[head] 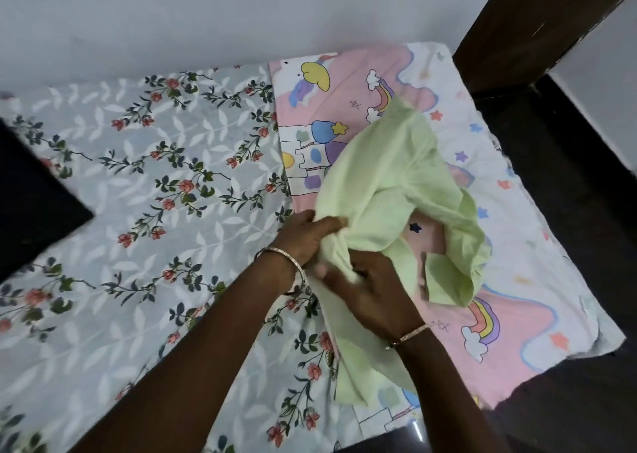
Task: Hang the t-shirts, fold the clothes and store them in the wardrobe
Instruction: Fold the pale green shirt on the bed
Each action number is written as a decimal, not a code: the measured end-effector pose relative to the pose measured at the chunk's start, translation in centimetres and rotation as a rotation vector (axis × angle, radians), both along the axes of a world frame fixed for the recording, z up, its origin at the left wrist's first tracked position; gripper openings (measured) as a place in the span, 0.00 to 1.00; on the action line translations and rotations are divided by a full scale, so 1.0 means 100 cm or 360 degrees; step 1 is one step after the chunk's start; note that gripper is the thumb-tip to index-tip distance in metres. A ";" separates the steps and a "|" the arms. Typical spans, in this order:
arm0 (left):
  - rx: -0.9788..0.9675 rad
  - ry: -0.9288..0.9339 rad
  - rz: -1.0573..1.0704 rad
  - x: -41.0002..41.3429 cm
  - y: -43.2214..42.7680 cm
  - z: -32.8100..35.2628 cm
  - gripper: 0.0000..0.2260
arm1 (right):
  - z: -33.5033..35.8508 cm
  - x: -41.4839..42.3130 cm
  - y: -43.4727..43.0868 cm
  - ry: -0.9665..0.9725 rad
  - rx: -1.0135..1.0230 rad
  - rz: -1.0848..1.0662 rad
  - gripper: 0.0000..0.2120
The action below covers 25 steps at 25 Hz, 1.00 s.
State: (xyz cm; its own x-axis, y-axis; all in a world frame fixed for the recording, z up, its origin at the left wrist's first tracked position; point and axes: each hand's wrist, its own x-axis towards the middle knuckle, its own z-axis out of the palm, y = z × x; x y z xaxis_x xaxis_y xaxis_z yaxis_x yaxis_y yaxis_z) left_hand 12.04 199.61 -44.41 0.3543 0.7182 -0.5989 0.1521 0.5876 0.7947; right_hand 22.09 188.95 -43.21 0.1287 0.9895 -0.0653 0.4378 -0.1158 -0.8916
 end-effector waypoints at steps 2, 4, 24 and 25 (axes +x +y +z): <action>0.0125 0.0179 0.0121 -0.023 -0.010 0.016 0.05 | 0.027 -0.018 -0.011 0.0386 -0.0272 0.0313 0.24; 0.0200 0.0163 0.0249 -0.050 -0.023 0.040 0.08 | 0.055 -0.033 -0.025 0.0585 -0.0372 0.0205 0.22; 0.1044 0.0957 -0.0578 -0.272 -0.103 0.256 0.23 | 0.259 -0.141 -0.034 0.1155 -0.0048 -0.0609 0.06; 0.1151 0.0996 -0.0466 -0.278 -0.101 0.257 0.19 | 0.277 -0.145 -0.033 0.1142 0.0030 -0.0555 0.06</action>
